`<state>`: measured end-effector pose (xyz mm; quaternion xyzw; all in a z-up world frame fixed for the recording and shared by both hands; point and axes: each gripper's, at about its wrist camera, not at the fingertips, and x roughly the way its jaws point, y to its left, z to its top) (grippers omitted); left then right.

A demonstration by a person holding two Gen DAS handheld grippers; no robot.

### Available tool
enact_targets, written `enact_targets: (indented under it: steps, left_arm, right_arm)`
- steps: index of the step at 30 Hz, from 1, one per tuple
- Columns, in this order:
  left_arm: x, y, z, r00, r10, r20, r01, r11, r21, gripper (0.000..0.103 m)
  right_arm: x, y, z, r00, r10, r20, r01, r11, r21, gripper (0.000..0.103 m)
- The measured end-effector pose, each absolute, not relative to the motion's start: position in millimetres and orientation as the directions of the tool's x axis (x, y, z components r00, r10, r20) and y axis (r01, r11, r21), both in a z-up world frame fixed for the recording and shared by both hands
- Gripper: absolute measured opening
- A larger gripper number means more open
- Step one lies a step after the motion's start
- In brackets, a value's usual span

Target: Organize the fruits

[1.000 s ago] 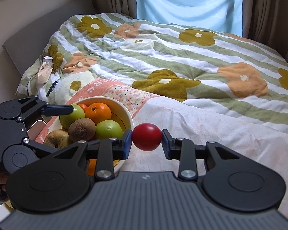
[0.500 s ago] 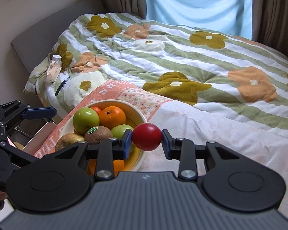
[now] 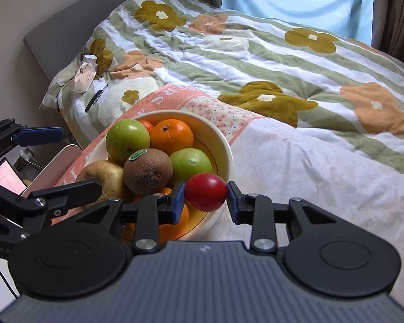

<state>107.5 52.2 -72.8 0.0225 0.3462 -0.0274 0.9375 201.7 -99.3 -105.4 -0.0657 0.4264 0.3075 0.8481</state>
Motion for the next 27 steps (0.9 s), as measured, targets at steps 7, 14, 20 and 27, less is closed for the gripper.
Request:
enact_targets:
  steps: [7, 14, 20, 27]
  left_arm:
    - [105.8, 57.3, -75.3, 0.759, -0.059, -0.648, 0.080, 0.997, 0.004, 0.095]
    - [98.1, 57.2, -67.2, 0.772, -0.119, -0.625, 0.122, 0.992, -0.038, 0.095]
    - [87.9, 48.5, -46.0, 0.795, -0.163, -0.584, 0.158, 0.986, -0.060, 0.095]
    - [59.6, 24.7, -11.8, 0.841, -0.151, -0.519, 0.145, 0.988, -0.052, 0.095]
  right_arm:
    - [196.1, -98.2, -105.9, 0.486, 0.449, -0.750, -0.565, 0.816, 0.123, 0.083]
    - [179.0, -109.4, -89.1, 0.550, 0.412, -0.727, -0.504, 0.857, 0.105, 0.091]
    - [154.1, -126.6, -57.4, 0.622, 0.382, -0.684, -0.448, 0.890, 0.090, 0.091]
    - [117.1, -168.6, -16.7, 0.699, 0.328, -0.635, -0.353, 0.931, 0.093, 0.093]
